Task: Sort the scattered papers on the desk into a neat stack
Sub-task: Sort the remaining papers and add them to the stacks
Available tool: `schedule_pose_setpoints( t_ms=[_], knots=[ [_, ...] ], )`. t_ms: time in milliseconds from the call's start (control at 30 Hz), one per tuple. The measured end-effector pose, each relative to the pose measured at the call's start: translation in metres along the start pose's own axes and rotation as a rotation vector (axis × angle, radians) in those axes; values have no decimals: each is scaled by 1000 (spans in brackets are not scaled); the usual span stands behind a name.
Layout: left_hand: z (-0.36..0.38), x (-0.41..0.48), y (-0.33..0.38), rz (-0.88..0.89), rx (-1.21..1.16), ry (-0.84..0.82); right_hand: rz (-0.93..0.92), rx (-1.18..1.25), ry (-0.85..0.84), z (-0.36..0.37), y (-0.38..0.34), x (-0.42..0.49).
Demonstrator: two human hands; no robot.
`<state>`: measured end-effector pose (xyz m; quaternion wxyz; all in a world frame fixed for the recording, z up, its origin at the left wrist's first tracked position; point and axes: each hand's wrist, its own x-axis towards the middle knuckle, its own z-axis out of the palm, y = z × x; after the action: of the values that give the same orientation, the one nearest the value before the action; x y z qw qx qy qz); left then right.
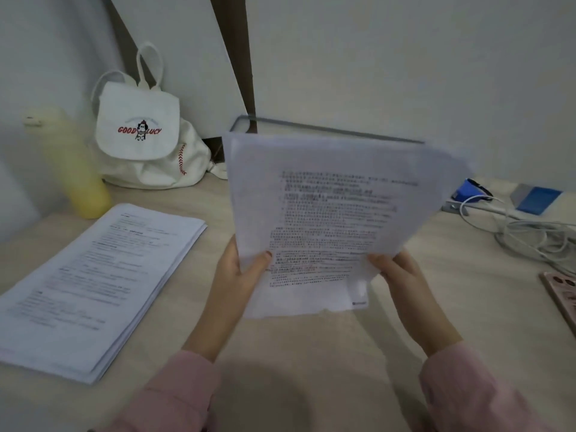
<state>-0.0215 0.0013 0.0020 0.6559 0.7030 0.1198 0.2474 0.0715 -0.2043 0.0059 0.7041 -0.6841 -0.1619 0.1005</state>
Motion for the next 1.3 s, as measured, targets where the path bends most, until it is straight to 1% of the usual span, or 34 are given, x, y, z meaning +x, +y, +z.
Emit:
schedule_pose_setpoints(
  t_ms=[67,167,233,267,367,433,533,633,700,767,867,967,1067,1133,1200,1300],
  knots=[
    [4,-2,-3,-6,6,6,17,8,32,3,1,-1],
    [3,4,0,-3,-12,54,-22,9,66,5,-6,2],
    [1,4,-1,3,-2,46,-29,26,86,6,-5,0],
    [0,3,-4,-9,-2,28,-5,23,89,7,-1,-1],
    [-2,-4,-15,-78,9,-20,94,-10,66,13,9,-6],
    [-6,-4,-17,-86,26,-23,100,-18,65,15,9,-5],
    [-19,-2,-11,-67,39,34,112,-66,36,24,4,0],
    [-40,-5,-6,-65,88,80,189,-83,13,42,3,2],
    [-60,-5,-4,-79,134,117,237,-94,-45,58,8,4],
    [-86,-4,-2,-124,194,159,284,-87,-126,81,13,5],
    [-136,1,0,-196,345,223,365,5,-243,122,23,7],
    [-189,3,3,-215,533,314,405,129,-288,170,30,6],
    [-236,4,0,-232,713,400,397,160,-319,217,33,1],
    [-261,4,-7,-258,805,398,421,181,-372,245,33,-3],
    [-278,5,-17,-300,882,350,466,174,-435,267,35,-8],
    [-294,3,-37,-403,983,267,455,9,-495,286,43,-13]
  ],
)
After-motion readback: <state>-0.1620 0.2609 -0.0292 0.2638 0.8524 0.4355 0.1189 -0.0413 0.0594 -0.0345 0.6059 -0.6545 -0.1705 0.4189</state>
